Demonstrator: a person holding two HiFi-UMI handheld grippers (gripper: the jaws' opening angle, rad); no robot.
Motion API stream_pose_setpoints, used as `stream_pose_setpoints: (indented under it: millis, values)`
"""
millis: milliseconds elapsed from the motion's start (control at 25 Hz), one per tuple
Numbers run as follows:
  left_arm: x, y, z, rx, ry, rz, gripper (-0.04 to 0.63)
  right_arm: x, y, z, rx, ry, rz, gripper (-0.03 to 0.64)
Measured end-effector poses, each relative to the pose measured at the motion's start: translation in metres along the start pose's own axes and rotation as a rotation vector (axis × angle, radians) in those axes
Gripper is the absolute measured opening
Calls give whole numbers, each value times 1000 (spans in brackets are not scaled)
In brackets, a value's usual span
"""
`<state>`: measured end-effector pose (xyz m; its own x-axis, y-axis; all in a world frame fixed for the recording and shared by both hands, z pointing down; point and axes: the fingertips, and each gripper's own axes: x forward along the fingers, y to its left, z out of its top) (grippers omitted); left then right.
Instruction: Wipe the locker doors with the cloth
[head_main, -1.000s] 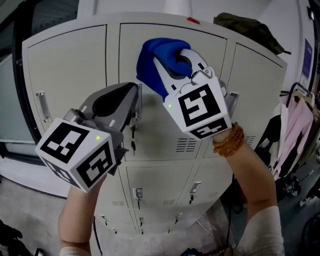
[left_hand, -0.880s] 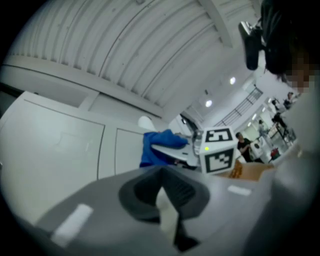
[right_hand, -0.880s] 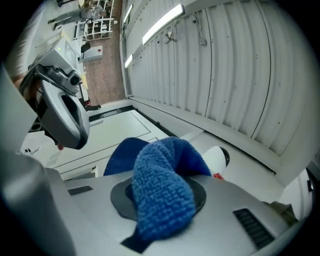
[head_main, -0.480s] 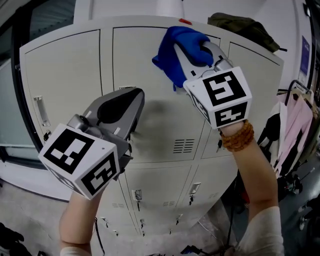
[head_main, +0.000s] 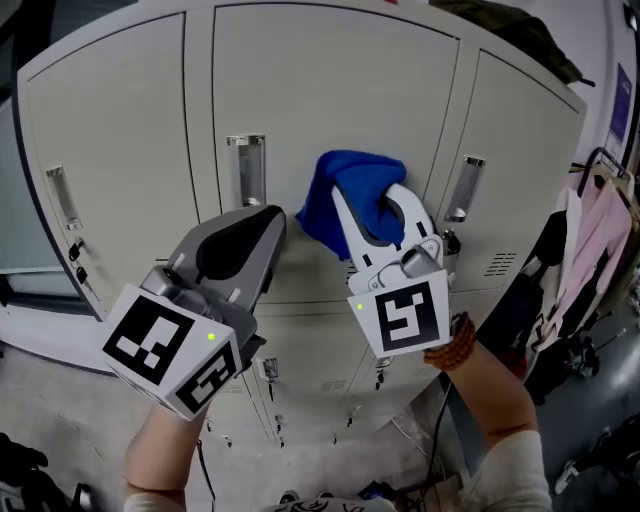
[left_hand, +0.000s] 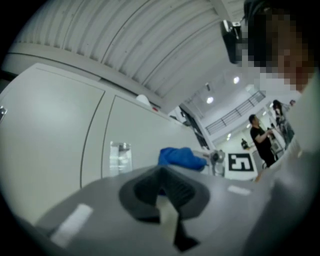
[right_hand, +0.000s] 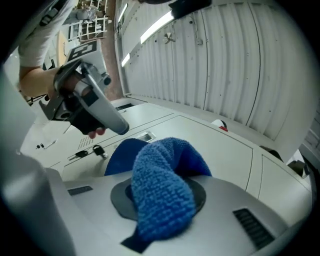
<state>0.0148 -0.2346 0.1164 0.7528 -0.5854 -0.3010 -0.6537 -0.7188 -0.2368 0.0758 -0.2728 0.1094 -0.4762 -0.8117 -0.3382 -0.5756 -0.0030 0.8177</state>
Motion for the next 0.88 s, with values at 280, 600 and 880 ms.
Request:
stream_pose_setpoints:
  millis: [280,600,880]
  values:
    - [-5,-19,-38,-34,38,-3,2,-22,60,-33,24,9,24,23]
    - [-3,-29,-89,-100,86,22,2,-48,119,-73,-31,35,73,23]
    - [7,-42,-94,-96,93,7,2,-71,125,-103,-94,78,112,23]
